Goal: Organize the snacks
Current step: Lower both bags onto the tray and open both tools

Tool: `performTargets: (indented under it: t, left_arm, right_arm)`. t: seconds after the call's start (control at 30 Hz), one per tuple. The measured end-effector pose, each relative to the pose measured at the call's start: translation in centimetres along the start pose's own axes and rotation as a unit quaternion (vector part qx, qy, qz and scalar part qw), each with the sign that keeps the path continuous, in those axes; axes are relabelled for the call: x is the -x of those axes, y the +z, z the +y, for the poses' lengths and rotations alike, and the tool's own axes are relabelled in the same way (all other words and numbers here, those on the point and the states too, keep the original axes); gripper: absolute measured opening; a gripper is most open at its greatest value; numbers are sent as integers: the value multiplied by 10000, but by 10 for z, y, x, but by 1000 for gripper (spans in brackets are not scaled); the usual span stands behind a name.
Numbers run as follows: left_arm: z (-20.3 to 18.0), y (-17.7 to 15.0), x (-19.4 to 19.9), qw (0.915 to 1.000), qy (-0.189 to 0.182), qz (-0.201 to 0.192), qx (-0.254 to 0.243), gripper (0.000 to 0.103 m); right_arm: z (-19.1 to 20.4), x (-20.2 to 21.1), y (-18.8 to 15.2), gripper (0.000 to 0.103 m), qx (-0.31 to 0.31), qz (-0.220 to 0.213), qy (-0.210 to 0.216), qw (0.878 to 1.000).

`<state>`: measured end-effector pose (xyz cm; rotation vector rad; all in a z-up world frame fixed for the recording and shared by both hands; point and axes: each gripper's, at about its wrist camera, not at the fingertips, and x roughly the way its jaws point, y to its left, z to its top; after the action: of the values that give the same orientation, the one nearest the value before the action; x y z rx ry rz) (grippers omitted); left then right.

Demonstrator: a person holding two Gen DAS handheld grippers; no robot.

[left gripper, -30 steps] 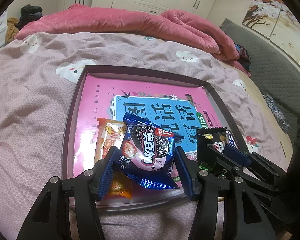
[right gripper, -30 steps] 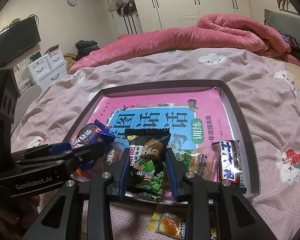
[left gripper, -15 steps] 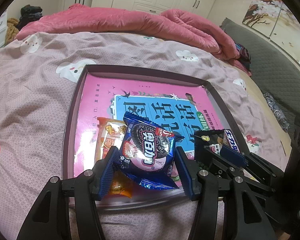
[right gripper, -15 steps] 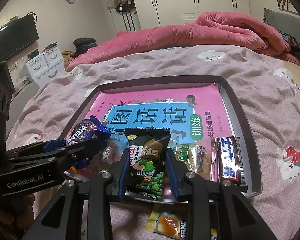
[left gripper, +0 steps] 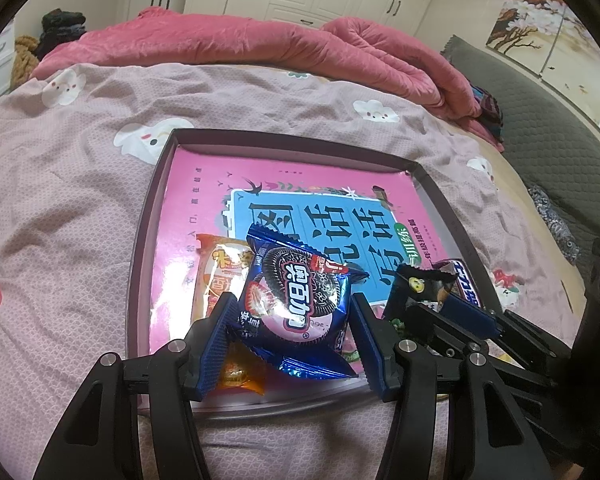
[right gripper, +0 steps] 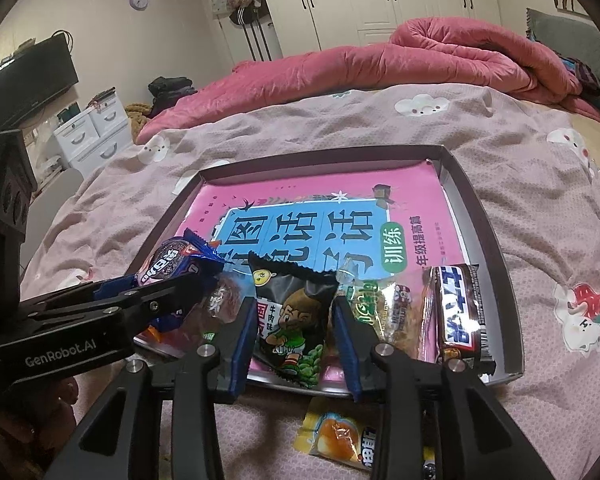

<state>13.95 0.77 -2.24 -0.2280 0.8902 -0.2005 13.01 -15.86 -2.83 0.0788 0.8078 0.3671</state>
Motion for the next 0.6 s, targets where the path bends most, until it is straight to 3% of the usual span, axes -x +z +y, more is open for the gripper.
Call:
performTargets:
  t: [0.6]
  left_arm:
    - [-1, 2, 3, 9999, 135, -10, -36, 60]
  right_arm:
    - [-6, 13, 0, 45, -147, -61, 77, 9998]
